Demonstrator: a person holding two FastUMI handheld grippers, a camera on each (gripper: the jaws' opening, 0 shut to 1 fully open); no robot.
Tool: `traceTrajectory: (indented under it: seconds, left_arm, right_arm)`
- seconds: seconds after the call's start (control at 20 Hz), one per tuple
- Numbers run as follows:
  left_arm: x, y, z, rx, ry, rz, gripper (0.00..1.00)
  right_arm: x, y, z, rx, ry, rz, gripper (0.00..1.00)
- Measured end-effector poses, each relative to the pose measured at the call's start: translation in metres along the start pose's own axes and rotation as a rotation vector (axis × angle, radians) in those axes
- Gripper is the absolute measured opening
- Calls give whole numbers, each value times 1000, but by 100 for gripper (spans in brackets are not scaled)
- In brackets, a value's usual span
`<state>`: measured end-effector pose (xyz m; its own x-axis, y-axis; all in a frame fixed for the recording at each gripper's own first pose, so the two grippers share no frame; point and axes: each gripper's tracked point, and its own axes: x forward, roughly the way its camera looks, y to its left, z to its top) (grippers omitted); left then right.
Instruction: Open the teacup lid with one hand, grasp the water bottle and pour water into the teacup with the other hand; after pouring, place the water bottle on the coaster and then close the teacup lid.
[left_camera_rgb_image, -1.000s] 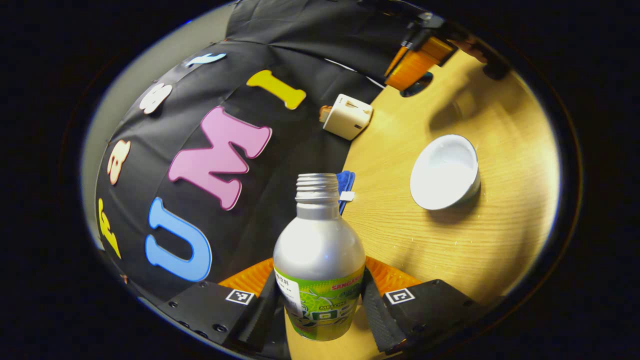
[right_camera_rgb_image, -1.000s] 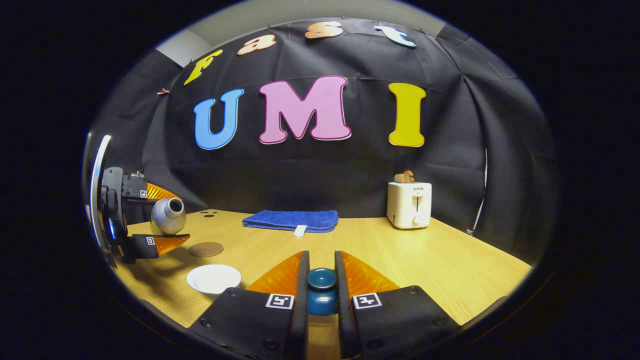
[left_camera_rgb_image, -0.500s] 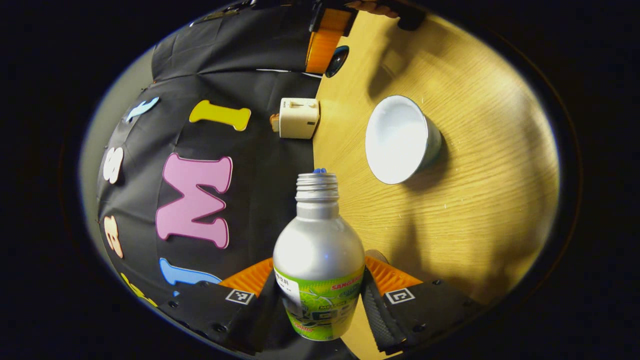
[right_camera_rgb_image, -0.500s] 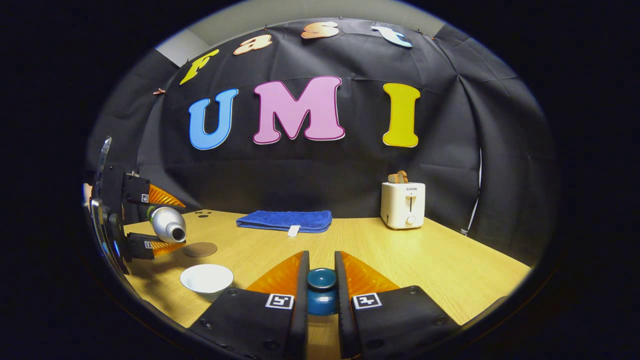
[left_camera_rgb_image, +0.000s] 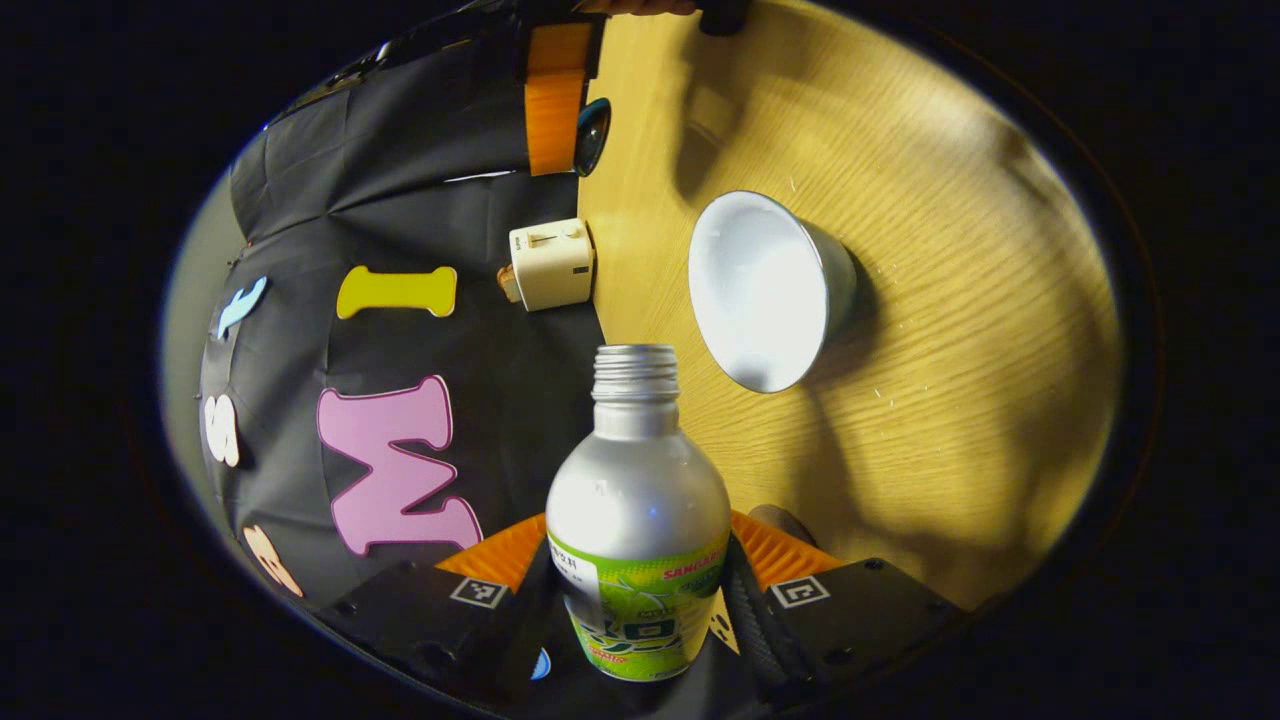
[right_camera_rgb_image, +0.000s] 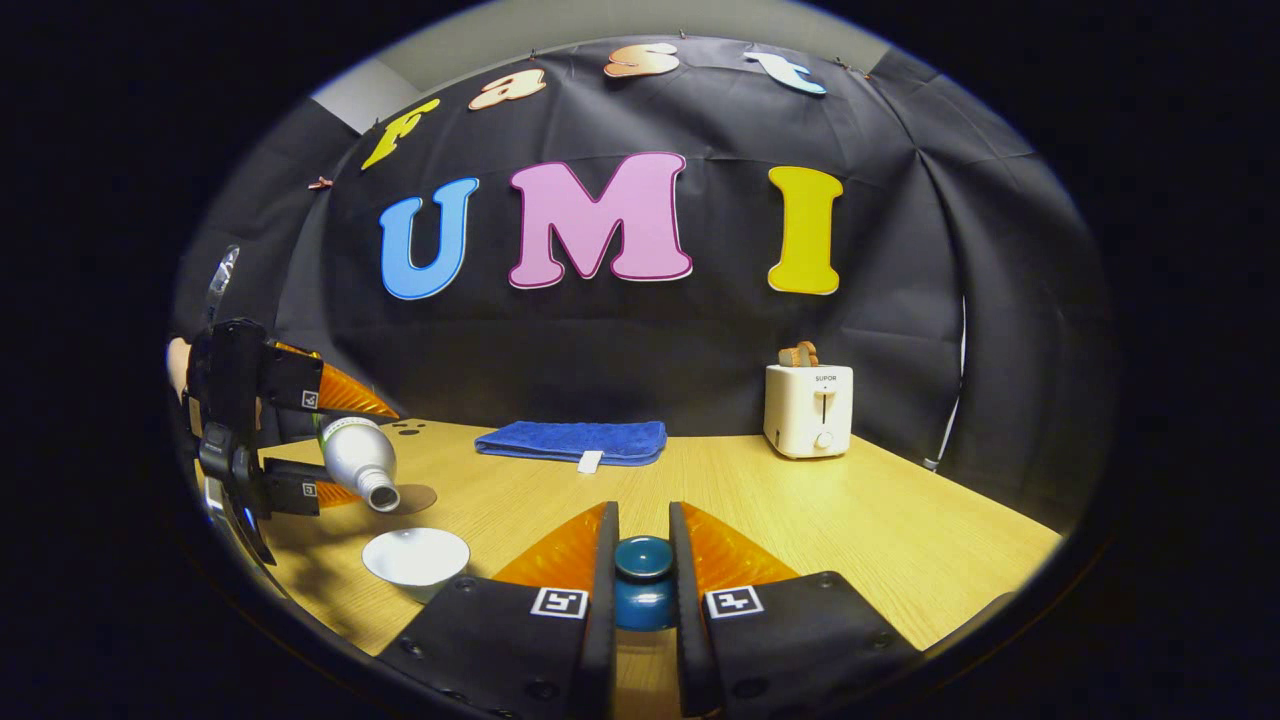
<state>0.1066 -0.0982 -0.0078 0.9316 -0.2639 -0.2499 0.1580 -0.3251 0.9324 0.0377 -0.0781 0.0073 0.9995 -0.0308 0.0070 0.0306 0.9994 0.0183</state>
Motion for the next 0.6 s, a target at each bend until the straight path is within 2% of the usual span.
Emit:
traceTrajectory:
  seconds: [0.6]
  left_arm:
    - [-2,4,-12,159,39,-27,80]
  right_arm:
    - [1,0,0,-2,0,15,28]
